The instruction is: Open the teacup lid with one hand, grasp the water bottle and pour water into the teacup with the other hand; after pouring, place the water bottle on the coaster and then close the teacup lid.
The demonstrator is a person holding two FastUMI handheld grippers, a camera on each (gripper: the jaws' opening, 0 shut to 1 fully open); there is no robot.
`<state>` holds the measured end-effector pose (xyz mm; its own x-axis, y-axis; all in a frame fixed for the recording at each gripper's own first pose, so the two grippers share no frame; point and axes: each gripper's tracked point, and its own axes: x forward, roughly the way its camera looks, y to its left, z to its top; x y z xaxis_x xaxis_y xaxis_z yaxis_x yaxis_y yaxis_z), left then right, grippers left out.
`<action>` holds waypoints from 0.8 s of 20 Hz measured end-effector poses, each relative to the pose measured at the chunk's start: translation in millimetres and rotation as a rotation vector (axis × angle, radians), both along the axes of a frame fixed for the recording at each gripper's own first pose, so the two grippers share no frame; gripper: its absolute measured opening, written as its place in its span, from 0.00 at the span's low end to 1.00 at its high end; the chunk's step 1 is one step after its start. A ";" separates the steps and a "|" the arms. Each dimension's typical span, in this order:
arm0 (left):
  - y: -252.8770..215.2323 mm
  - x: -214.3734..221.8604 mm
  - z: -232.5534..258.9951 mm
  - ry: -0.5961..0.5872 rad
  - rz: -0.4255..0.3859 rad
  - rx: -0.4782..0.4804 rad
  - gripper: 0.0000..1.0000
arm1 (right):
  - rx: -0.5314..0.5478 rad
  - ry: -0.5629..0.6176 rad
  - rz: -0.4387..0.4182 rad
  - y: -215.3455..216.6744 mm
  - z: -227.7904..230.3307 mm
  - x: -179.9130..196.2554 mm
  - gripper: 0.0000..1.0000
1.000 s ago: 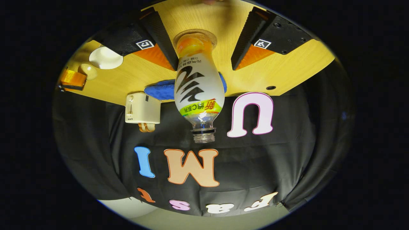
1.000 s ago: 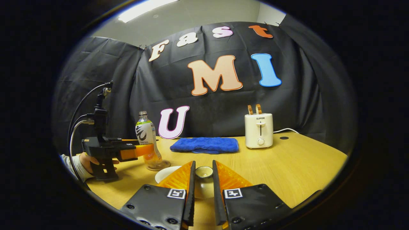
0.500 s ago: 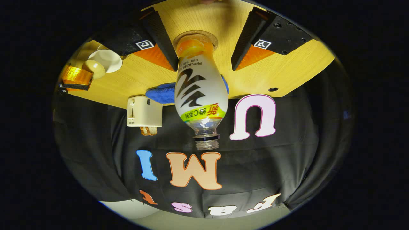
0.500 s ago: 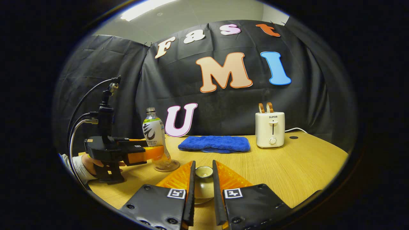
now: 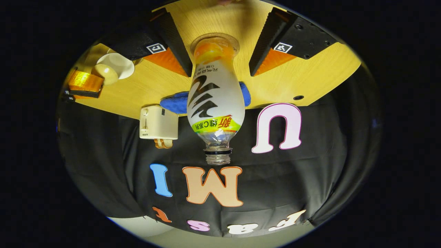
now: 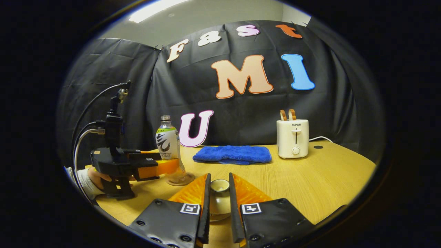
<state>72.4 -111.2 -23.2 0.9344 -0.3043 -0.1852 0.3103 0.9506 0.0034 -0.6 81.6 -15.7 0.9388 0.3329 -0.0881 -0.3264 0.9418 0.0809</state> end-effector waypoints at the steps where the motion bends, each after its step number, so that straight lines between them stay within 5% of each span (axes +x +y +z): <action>1: 1.8 -2.9 1.1 -0.003 0.001 -0.001 0.96 | 0.001 0.005 0.006 3.4 -0.2 1.5 0.29; 16: 48.7 -62.4 18.0 -0.068 0.081 -0.037 0.96 | -0.045 0.059 -0.005 25.7 -12.9 8.2 0.30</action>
